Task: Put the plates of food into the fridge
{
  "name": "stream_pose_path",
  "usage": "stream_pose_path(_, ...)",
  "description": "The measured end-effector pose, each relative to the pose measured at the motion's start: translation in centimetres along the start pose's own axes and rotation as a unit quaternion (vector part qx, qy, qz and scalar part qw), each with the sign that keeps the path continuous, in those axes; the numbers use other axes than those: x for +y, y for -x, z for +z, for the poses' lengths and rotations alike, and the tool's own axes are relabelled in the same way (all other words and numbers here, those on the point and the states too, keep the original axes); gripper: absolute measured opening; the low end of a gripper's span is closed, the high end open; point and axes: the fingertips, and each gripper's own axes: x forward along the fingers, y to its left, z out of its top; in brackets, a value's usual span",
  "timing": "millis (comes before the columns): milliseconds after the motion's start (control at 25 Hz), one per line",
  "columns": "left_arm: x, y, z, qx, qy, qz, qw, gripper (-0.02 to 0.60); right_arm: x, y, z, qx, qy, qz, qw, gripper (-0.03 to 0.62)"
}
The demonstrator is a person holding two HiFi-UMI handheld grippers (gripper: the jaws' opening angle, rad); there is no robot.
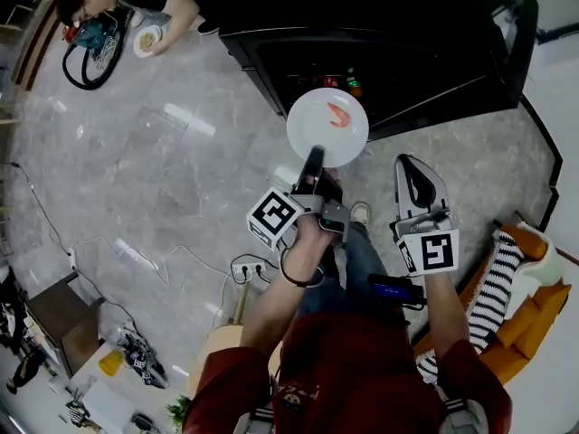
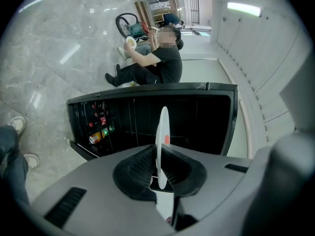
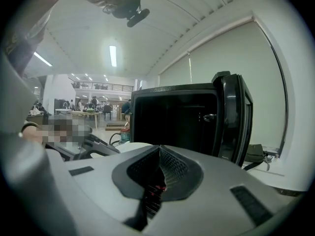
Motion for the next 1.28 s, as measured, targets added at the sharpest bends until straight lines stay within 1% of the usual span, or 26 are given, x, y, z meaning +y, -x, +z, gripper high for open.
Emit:
stream_pose_path(160,1.3,-0.8,-0.7,0.003,-0.001,0.008,1.0,0.026,-0.4,0.2,-1.1,-0.003,0.01,0.008,1.0,0.011)
stream_pose_path(280,2.4,-1.4,-0.9,-0.005,-0.005,0.012,0.9999,0.026,-0.3,0.0,-2.5,-0.004,0.014,0.019,1.0,0.011)
stream_pose_path(440,3.6,-3.1,-2.5,-0.018,0.011,-0.001,0.9998,0.026,-1.1,1.2,-4.9,0.002,0.013,0.037,0.999,0.011)
stream_pose_path(600,4.9,-4.7,-3.1,-0.028,-0.002,-0.004,0.9996,0.025,-2.1,1.8,-7.3,0.007,0.01,0.047,0.999,0.011)
stream_pose_path(760,6.3,-5.7,-2.6,-0.046,-0.002,-0.005,0.9989,0.026,-2.2,1.6,-8.8,0.005,-0.009,0.049,0.999,0.011)
stream_pose_path(880,7.2,-6.4,-2.1,-0.059,0.008,-0.01,0.9982,0.025,-1.9,1.4,-9.7,-0.001,-0.009,0.056,0.998,0.011)
stream_pose_path(1120,8.5,-8.2,-0.3,-0.084,-0.004,-0.012,0.9964,0.026,-1.8,1.2,-11.4,0.008,-0.015,0.064,0.998,0.011)
stream_pose_path(1280,8.3,-10.1,0.8,-0.092,0.002,-0.015,0.9956,0.026,-2.3,-0.1,-11.7,0.012,-0.012,0.07,0.997,0.011)
